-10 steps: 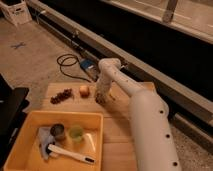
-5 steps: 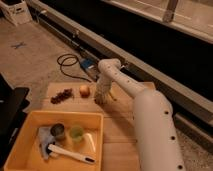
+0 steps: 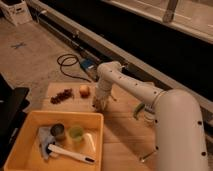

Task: Wipe table surface with eraser

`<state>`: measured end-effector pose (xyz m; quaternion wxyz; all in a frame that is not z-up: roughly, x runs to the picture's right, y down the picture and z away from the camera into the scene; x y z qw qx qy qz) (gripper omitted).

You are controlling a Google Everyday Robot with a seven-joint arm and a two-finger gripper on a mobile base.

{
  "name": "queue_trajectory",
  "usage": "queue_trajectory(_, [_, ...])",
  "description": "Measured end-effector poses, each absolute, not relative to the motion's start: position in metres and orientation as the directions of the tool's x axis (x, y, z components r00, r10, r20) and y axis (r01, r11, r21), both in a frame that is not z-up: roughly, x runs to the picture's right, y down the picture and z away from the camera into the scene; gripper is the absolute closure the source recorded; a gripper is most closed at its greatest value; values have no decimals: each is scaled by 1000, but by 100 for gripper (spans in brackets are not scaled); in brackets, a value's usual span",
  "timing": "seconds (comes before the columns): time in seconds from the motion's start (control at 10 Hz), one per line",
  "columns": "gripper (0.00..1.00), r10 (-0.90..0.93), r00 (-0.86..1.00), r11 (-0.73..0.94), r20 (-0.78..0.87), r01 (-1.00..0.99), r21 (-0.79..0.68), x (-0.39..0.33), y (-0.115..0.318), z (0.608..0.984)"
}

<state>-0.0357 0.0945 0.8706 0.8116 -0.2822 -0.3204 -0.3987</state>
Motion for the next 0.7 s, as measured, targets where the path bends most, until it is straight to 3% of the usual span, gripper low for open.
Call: queue_trajectory(0.7, [100,-390,504,535,771,805,-255,-29,107,897])
